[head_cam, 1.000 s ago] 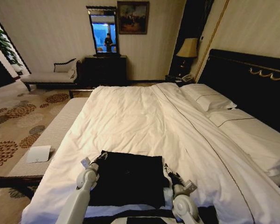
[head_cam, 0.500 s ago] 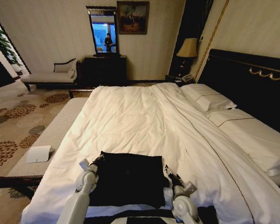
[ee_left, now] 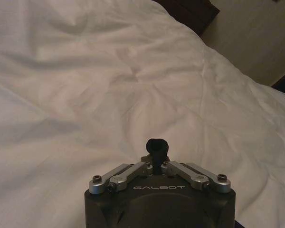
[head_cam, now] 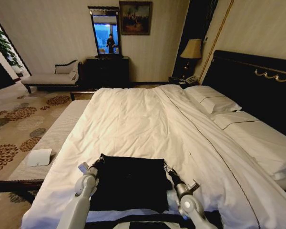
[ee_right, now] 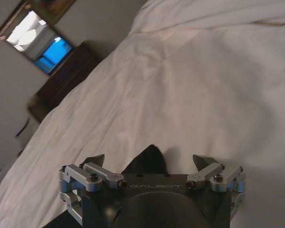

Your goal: Fold the clothes on the bed.

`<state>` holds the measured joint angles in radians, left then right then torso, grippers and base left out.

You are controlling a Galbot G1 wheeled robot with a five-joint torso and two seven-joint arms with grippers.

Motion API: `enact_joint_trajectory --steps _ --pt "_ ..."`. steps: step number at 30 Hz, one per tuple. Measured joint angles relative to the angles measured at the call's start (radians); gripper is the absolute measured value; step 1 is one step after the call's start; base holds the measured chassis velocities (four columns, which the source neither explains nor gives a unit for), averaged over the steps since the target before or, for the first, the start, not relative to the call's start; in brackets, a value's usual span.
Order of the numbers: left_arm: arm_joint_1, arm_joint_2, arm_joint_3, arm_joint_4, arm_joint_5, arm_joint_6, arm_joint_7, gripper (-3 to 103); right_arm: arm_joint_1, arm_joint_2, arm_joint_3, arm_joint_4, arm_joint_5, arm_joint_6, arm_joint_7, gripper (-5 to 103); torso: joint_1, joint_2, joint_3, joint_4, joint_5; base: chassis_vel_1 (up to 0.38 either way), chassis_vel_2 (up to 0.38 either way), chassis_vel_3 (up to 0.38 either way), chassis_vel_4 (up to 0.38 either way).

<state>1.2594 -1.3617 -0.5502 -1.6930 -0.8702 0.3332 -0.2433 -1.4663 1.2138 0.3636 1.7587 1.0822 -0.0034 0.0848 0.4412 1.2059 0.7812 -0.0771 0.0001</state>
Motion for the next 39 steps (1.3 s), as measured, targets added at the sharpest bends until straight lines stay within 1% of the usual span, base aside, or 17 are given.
enact_joint_trajectory --steps 1,2,4,13,16,17,18,19,22,23,25,27,31,32,34,36,39 --pt "0.0 0.0 0.0 0.0 0.0 0.0 0.0 2 0.0 0.0 0.0 0.0 0.0 0.0 0.0 100 0.0 0.0 0.0 0.0 0.0 0.0 0.0 0.0 0.0" --pt "0.001 0.0 0.001 0.0 0.0 0.0 0.0 2 0.019 -0.002 -0.005 -0.033 -0.001 -0.003 -0.033 100 0.0 0.0 0.0 0.0 -0.0002 0.0 0.0 0.0 0.0" --pt "0.007 0.003 0.001 -0.007 0.0 0.0 0.0 2 0.047 -0.001 -0.012 -0.085 0.0 -0.008 -0.053 100 0.0 0.0 0.0 0.0001 -0.0001 0.0 0.0 0.0 0.0" --pt "0.016 0.012 0.002 -0.022 0.001 -0.002 0.001 2 0.082 0.023 -0.017 -0.156 0.047 -0.011 -0.087 101 0.0 0.0 0.0 -0.0001 -0.0004 0.0 0.0 0.0 0.0" --pt "0.014 0.011 0.005 -0.022 0.003 -0.003 0.0 2 0.088 0.032 -0.017 -0.17 0.055 0.01 -0.102 87 0.0 0.0 0.0 0.0 -0.0002 0.0 0.0 0.0 0.0" --pt "0.014 0.011 0.005 -0.022 0.003 -0.003 0.0 2 0.088 0.032 -0.017 -0.17 0.055 0.01 -0.102 87 0.0 0.0 0.0 0.0 -0.0002 0.0 0.0 0.0 0.0" --pt "0.014 0.009 0.007 -0.023 0.004 -0.003 -0.001 2 0.092 0.039 -0.017 -0.177 0.063 0.022 -0.11 82 0.0 0.0 0.0 0.0 -0.0002 0.0 0.0 0.0 0.0" --pt "0.014 0.009 0.008 -0.026 0.004 -0.003 -0.001 2 0.094 0.044 -0.018 -0.182 0.066 0.028 -0.119 82 0.0 0.0 0.0 0.0 -0.0002 0.0 0.0 0.0 0.0" --pt "0.015 0.01 0.009 -0.034 0.005 -0.003 -0.003 2 0.103 0.057 -0.027 -0.201 0.061 0.04 -0.148 65 0.0 0.0 0.0 0.0 -0.0001 0.0 0.0 0.0 0.0" --pt "0.015 0.01 0.009 -0.034 0.005 -0.003 -0.003 2 0.103 0.057 -0.027 -0.201 0.061 0.04 -0.148 65 0.0 0.0 0.0 0.0 -0.0001 0.0 0.0 0.0 0.0" --pt "0.016 0.011 0.005 -0.042 0.004 -0.004 -0.003 2 0.11 0.065 -0.032 -0.212 0.055 0.043 -0.157 54 0.0 0.0 0.0 0.0 -0.0001 0.0 0.0 0.0 0.0" --pt "0.018 0.012 0.002 -0.045 0.003 -0.004 -0.003 2 0.111 0.066 -0.033 -0.213 0.053 0.044 -0.16 54 0.0 0.0 0.0 0.0 -0.0001 0.0 0.0 0.0 0.0" --pt "0.029 0.018 -0.005 -0.053 0.003 -0.01 -0.003 2 0.106 0.068 -0.03 -0.207 0.048 0.062 -0.192 33 0.0 0.0 0.0 0.0001 -0.0001 0.0 0.0 0.0 0.0" --pt "0.029 0.018 -0.005 -0.053 0.003 -0.01 -0.003 2 0.106 0.068 -0.03 -0.207 0.048 0.062 -0.192 33 0.0 0.0 0.0 0.0001 -0.0001 0.0 0.0 0.0 0.0" --pt "0.033 0.019 -0.007 -0.059 0.001 -0.012 -0.003 2 0.095 0.071 -0.026 -0.196 0.047 0.076 -0.221 22 0.0 0.0 0.0 0.0001 -0.0002 0.0 0.0 0.0 0.0" --pt "0.034 0.02 -0.007 -0.063 0.0 -0.012 -0.003 2 0.09 0.072 -0.025 -0.19 0.046 0.081 -0.235 22 0.0 0.0 0.0 0.0001 -0.0002 0.0 0.0 0.0 0.0" --pt "0.033 0.037 -0.005 -0.076 -0.017 -0.012 -0.003 2 0.075 0.067 -0.023 -0.158 0.045 0.092 -0.275 6 0.0 0.0 0.0 0.0 0.0001 0.0 0.0 0.0 0.0"
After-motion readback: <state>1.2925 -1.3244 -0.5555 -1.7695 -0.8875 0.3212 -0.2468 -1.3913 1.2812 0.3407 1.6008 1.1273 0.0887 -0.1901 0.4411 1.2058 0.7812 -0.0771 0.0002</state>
